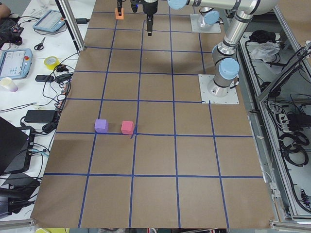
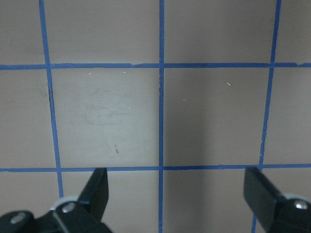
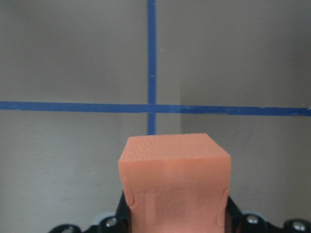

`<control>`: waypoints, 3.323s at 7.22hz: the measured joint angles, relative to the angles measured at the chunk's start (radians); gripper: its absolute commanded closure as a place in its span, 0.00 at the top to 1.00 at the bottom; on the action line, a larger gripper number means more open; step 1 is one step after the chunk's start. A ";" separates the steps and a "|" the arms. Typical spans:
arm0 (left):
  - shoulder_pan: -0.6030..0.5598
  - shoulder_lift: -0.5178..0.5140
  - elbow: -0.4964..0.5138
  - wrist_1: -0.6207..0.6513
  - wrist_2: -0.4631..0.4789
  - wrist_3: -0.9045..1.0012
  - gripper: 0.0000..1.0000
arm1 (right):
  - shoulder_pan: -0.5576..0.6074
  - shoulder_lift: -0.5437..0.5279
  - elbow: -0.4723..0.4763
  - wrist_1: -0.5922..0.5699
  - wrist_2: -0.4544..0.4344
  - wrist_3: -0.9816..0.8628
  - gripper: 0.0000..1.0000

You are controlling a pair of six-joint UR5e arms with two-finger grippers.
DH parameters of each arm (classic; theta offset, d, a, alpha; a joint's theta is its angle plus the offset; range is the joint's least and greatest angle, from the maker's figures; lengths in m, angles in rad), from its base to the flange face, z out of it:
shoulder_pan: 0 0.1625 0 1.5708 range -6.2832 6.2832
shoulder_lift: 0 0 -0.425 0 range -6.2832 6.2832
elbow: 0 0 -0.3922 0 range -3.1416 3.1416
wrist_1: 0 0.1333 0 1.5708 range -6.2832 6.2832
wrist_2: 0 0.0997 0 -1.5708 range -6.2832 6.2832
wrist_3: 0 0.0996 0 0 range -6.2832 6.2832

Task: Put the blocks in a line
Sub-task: 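Carry the orange cube with the right gripper toward the table center, then hold the orange cube with the right gripper while the left gripper approaches, then grasp the orange cube with the left gripper while the right gripper releases and withdraws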

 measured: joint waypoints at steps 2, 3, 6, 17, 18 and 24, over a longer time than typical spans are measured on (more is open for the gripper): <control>-0.002 0.000 -0.010 0.024 0.002 0.000 1.00 | 0.134 0.000 -0.003 -0.006 0.002 0.181 0.17; -0.002 0.001 -0.014 0.028 0.001 -0.001 1.00 | 0.196 0.009 -0.009 -0.009 0.002 0.280 0.18; 0.000 0.004 -0.029 0.029 0.000 -0.003 1.00 | 0.362 0.105 -0.093 -0.020 -0.004 0.507 0.18; 0.000 -0.181 0.108 0.064 0.035 -0.008 1.00 | 0.360 0.222 -0.146 -0.054 -0.014 0.391 1.00; 0.000 -0.232 0.125 0.121 0.036 -0.007 1.00 | 0.360 0.209 -0.148 -0.051 -0.010 0.391 1.00; -0.080 -0.464 0.130 0.393 0.043 -0.086 1.00 | 0.105 -0.083 -0.113 0.366 0.030 0.246 1.00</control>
